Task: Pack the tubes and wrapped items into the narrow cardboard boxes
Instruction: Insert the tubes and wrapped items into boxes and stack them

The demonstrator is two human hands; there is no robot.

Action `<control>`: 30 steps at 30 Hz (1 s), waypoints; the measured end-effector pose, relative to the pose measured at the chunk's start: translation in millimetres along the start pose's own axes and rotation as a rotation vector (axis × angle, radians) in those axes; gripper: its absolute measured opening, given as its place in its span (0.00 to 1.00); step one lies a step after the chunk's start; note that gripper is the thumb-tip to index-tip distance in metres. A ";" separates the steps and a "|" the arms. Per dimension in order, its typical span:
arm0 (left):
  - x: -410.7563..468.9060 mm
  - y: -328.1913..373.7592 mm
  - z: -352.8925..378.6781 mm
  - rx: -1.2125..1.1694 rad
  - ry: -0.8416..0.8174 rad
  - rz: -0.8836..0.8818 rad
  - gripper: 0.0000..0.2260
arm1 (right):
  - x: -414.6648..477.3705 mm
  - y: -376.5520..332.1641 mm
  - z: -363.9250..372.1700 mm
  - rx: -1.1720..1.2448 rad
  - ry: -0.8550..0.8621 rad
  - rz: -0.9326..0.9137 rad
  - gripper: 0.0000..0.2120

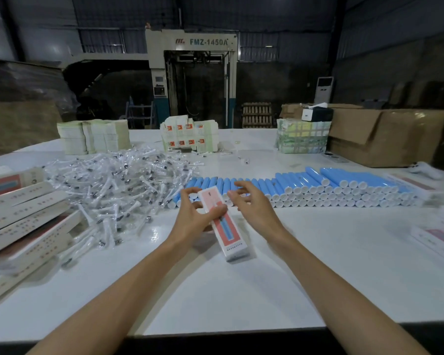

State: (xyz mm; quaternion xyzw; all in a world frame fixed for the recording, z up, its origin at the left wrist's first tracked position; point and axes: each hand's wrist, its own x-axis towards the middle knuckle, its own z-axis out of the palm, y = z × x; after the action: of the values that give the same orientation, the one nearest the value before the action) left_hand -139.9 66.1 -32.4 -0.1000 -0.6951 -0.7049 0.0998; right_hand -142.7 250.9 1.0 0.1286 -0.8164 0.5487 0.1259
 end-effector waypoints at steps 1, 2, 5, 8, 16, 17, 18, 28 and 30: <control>1.4 -0.8 -3.0 -0.025 0.035 0.002 0.30 | -7.6 -5.3 1.6 -0.076 -0.059 -0.017 0.29; 2.7 -1.3 -5.2 -0.049 0.062 0.000 0.30 | -15.5 -8.8 4.3 -0.170 -0.126 -0.037 0.32; 4.9 -3.0 -2.1 -0.134 0.085 -0.035 0.32 | -38.4 -8.2 10.9 -0.487 -0.249 -0.143 0.40; 6.4 -7.3 6.6 -0.198 0.037 -0.073 0.31 | -51.9 -1.8 8.4 -0.626 -0.159 -0.261 0.33; -3.8 -9.8 18.5 -0.145 -0.302 -0.045 0.34 | -72.2 11.8 -45.5 -0.891 0.092 -0.235 0.28; -4.9 -8.7 17.6 -0.104 -0.303 -0.012 0.33 | -75.0 15.4 -61.4 -0.907 0.125 -0.240 0.26; -5.7 -8.1 16.2 -0.067 -0.306 0.027 0.32 | -78.4 19.9 -80.1 -0.926 0.163 -0.231 0.24; 4.2 -20.7 10.7 0.154 -0.263 0.206 0.15 | -140.5 73.8 -281.2 -1.414 0.451 0.137 0.22; 7.8 -25.9 7.4 0.226 -0.262 0.224 0.16 | -150.1 80.1 -302.1 -1.501 0.432 0.202 0.22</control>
State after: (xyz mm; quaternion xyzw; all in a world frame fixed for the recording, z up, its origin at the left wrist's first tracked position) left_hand -154.6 73.9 -55.0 -0.2557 -0.7613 -0.5880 0.0966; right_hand -10.7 571.4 -9.5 -0.1751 -0.9338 -0.1279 0.2845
